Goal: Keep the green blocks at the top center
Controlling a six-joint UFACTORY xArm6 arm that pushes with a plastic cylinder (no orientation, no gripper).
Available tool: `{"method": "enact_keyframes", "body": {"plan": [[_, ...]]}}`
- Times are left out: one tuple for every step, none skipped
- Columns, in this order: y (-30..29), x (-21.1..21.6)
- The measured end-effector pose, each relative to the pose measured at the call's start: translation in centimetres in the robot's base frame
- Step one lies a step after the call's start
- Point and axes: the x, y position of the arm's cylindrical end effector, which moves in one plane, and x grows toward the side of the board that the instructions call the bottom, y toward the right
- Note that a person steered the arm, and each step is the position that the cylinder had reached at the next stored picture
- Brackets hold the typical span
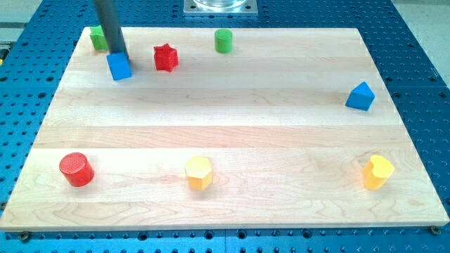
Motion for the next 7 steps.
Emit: {"method": "enact_keyframes", "body": {"plan": [[-5.5,-1.1],[-9.9,-6.0],[-6.5,-7.1],[4.1,-7.3],[6.0,-7.5],[12.9,-7.5],[13.1,-7.5]]}}
